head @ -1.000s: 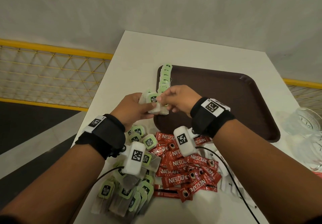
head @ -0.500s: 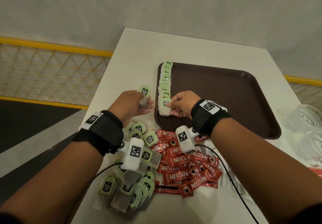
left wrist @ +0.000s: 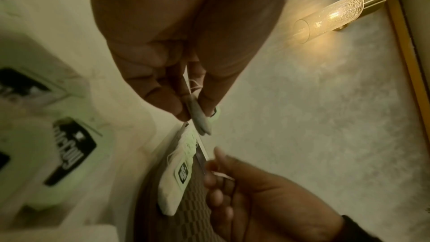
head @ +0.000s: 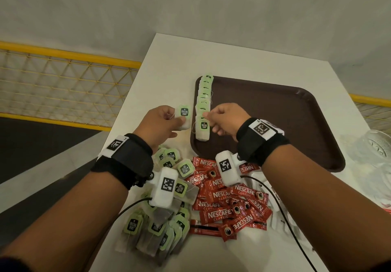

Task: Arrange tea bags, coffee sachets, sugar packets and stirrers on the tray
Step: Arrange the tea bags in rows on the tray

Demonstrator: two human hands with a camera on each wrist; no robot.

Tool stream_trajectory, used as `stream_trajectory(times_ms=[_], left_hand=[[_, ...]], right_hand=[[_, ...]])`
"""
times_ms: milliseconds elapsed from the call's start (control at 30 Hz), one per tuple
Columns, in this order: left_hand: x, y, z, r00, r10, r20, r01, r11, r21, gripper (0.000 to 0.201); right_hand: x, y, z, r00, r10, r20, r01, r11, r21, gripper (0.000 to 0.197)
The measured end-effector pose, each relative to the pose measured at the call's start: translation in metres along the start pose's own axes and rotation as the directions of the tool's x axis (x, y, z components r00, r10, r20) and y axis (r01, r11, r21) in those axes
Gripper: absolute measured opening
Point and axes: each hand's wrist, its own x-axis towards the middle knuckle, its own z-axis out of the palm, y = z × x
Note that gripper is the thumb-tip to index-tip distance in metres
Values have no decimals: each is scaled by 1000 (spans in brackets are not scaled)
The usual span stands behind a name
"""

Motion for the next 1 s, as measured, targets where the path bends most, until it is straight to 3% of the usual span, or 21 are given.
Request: stream_trajectory(times_ms=[100, 167, 267, 333, 533, 900, 1000], left_hand=[[-1, 3, 10, 1000, 3, 8, -3, 1000, -13, 19], [-4, 5, 16, 999, 5, 44, -4, 1000, -7, 20], [-5, 6, 21, 998, -3, 69, 2, 1000, 12, 13], [-6, 8, 19, 1000, 9, 23, -11, 998, 55, 10], [-12, 16, 0, 992, 55, -112, -44, 995, 95, 18], [-35, 3, -43, 988, 58, -141, -31, 981, 192, 7], [-40, -6, -57, 988, 87, -130, -35, 933, 358, 12]], right_hand=[[-9, -4, 2, 987, -91, 135, 78, 992, 95, 15], [-11, -3, 4, 983, -102, 152, 86, 991, 104, 11], [-13, 4, 2, 988, -67, 139, 48, 989, 137, 18], [-13, 11, -1, 991, -10, 132, -3, 995, 98, 25], [-10, 24, 2, 988, 112, 103, -107, 993, -58, 15], [-8, 10, 10, 990, 134, 43, -125, 977, -171, 19], [-15, 9, 10, 1000, 23, -19, -27, 963, -267, 20]])
